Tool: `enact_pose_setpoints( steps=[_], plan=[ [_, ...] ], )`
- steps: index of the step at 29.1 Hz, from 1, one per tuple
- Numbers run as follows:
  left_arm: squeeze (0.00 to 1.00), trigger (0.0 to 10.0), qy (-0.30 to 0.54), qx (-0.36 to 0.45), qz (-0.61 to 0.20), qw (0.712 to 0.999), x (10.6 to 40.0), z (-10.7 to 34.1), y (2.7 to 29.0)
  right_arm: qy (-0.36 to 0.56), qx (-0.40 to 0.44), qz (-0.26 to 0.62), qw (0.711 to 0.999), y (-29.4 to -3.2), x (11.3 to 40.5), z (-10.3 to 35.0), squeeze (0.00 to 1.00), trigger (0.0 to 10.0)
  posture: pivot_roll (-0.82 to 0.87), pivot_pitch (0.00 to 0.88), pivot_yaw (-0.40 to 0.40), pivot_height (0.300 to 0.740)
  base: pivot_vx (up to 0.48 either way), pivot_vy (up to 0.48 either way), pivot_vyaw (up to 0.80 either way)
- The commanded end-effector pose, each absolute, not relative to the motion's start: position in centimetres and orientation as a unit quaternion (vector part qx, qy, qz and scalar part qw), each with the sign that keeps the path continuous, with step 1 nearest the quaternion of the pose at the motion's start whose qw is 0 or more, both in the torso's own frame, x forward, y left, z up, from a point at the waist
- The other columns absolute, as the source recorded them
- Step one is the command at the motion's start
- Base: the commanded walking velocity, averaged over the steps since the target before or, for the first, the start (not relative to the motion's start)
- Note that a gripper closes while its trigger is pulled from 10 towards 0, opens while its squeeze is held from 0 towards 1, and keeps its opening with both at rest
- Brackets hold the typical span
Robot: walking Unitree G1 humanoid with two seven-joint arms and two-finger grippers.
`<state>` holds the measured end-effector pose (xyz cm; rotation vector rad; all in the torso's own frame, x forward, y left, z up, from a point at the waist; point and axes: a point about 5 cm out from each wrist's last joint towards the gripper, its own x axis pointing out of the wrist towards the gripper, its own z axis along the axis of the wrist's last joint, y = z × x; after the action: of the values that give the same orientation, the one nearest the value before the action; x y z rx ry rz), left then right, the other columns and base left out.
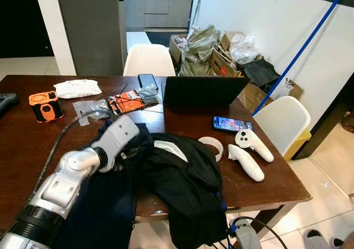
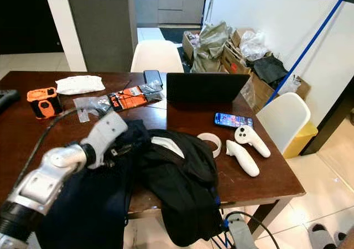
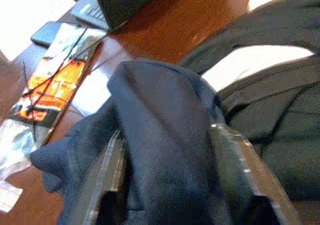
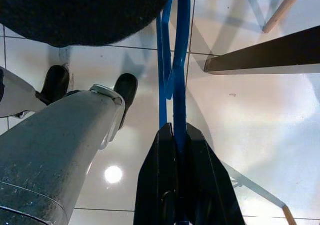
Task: Hang hanger
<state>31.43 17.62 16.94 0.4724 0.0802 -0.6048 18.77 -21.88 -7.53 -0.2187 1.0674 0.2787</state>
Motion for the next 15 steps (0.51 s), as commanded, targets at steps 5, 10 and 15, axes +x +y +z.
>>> enact_pose_setpoints(
  steps=[5,10,15],
  plan=[
    [1.00,10.0,-0.071,0.094,-0.393,0.912,28.6,23.1,18.2,0.508,-0.109,0.129,0.845,-22.1,18.8,-7.5,0.00,10.0,0.09,0.000,-0.080,0.740,0.000,0.000,0.00],
    [0.00,10.0,-0.083,0.063,-0.470,0.877,26.3,23.7,17.3,0.508,-0.110,0.130,0.845,-22.1,18.8,-7.5,0.00,10.0,0.09,0.000,-0.075,0.740,0.000,0.000,0.00],
    [0.00,10.0,-0.084,0.042,-0.473,0.876,25.3,22.6,16.2,0.508,-0.111,0.130,0.844,-22.2,18.8,-7.5,0.00,10.0,0.09,0.000,-0.078,0.740,0.000,0.000,0.00]
  ],
)
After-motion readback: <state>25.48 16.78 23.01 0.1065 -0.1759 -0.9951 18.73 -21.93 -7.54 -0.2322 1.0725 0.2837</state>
